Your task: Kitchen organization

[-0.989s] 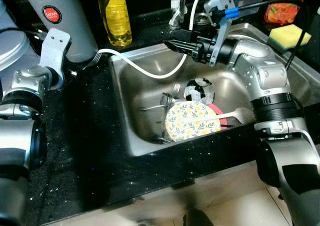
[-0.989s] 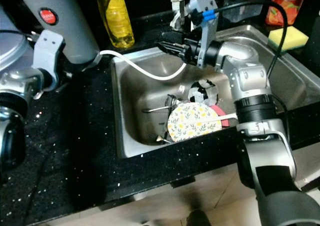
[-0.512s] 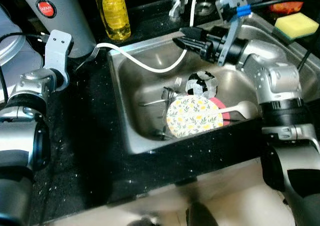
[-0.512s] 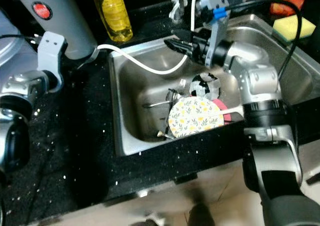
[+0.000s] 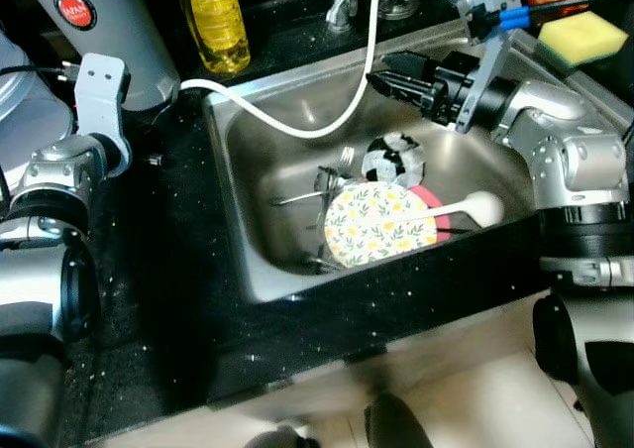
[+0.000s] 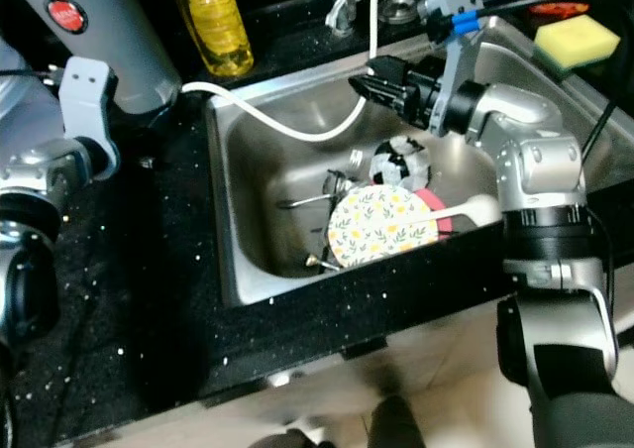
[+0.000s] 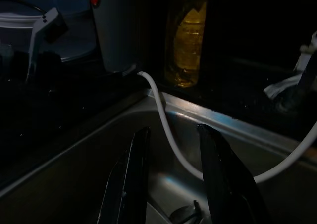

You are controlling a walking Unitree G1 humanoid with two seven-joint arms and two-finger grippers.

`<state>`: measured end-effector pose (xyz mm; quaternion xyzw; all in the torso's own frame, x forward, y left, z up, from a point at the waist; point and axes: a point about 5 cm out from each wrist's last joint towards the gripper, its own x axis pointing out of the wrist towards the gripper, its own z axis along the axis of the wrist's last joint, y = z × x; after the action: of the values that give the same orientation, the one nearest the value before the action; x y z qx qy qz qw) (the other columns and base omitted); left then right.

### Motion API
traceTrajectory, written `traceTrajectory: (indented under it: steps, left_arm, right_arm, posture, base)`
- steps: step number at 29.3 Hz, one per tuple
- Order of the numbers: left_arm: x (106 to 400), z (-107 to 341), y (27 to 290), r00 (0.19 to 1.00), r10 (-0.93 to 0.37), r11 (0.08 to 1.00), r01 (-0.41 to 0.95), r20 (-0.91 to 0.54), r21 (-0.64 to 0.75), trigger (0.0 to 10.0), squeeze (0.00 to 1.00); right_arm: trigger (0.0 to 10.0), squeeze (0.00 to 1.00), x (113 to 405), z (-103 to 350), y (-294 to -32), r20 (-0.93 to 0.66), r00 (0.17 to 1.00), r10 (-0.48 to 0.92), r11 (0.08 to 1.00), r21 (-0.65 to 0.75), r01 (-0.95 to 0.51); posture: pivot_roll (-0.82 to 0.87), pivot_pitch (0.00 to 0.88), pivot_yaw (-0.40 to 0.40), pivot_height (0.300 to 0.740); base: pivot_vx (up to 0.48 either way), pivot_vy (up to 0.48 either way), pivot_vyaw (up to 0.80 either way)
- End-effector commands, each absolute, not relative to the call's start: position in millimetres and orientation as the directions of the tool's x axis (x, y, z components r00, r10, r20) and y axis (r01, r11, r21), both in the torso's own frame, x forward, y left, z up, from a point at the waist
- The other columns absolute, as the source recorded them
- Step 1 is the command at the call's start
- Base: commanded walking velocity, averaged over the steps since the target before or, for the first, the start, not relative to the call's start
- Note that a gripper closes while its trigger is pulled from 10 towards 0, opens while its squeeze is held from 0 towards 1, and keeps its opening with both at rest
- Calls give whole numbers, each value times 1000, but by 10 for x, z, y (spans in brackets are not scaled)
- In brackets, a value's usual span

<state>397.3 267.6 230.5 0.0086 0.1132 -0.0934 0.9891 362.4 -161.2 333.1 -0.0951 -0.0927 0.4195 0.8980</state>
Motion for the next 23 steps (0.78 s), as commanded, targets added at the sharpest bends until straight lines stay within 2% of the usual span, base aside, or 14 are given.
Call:
traceTrajectory:
  steps: [1, 2, 3, 5, 6, 7, 9, 10, 12, 14, 18, 23]
  left_arm:
    - [3948, 2102, 2609, 932, -222, 975, 209, -288, -74, 0, 0]
    - [3972, 2179, 2568, 932, -250, 968, 239, -263, -73, 0, 0]
    - [3988, 2235, 2529, 928, -278, 961, 270, -247, -66, 10000, 0]
    - [4001, 2279, 2478, 920, -314, 949, 307, -233, -64, 10000, 0]
    - [4003, 2292, 2388, 894, -386, 922, 384, -229, -53, 10000, 0]
    - [4003, 2292, 2388, 894, -386, 922, 384, -229, -53, 10000, 0]
    - [3984, 2272, 2201, 826, -511, 852, 524, -238, -10, 10000, 0]
    - [3984, 2272, 2201, 826, -511, 852, 524, -238, -10, 10000, 0]
    - [3925, 2329, 2008, 763, -606, 774, 630, -226, 53, 10000, 0]
    - [3897, 2367, 1945, 746, -630, 752, 656, -217, 72, 10000, 0]
    - [3812, 2798, 1695, 712, -689, 665, 696, -137, 272, 10000, 0]
    - [3844, 2975, 1624, 710, -696, 655, 688, -104, 314, 10000, 0]
  right_arm:
    - [10000, 0, 3637, 3341, -1526, 82, 602, 794, 601, -257, -757]
    - [10000, 0, 3647, 3350, -1521, 85, 601, 795, 600, -257, -758]
    - [10000, 0, 3653, 3361, -1516, 89, 599, 796, 600, -257, -758]
    - [10000, 0, 3660, 3370, -1513, 93, 599, 795, 600, -257, -757]
    - [10000, 0, 3671, 3380, -1506, 101, 599, 794, 603, -256, -756]
    - [10000, 0, 3671, 3380, -1506, 101, 599, 794, 603, -256, -756]
    - [10000, 0, 3688, 3391, -1485, 116, 599, 793, 606, -253, -754]
    - [10000, 0, 3688, 3391, -1485, 116, 599, 793, 606, -253, -754]
    - [10000, 0, 3708, 3396, -1467, 134, 601, 788, 614, -251, -748]
    - [10000, 0, 3717, 3400, -1462, 141, 603, 785, 617, -250, -746]
    - [10000, 0, 3718, 3420, -1517, 192, 623, 758, 652, -242, -719]
    - [10000, 0, 3708, 3433, -1565, 219, 636, 740, 673, -239, -700]
  posture:
    - [-197, 162, 12, 740]
    - [-182, 150, 3, 740]
    - [-182, 150, 3, 740]
    - [-169, 139, -2, 740]
    - [-158, 128, -4, 740]
    - [-158, 128, -4, 740]
    - [-149, 117, -4, 740]
    - [-149, 117, -4, 740]
    - [-135, 104, 8, 740]
    - [-134, 103, 12, 740]
    - [-123, 81, 53, 740]
    - [-125, 69, 77, 740]
  base:
    - [0, 0, 0]
    - [0, 0, 0]
    - [0, 0, 0]
    - [0, 0, 0]
    - [0, 0, 0]
    - [0, 0, 0]
    - [0, 0, 0]
    - [0, 0, 0]
    - [0, 0, 0]
    - [0, 0, 0]
    - [0, 0, 0]
    - [0, 0, 0]
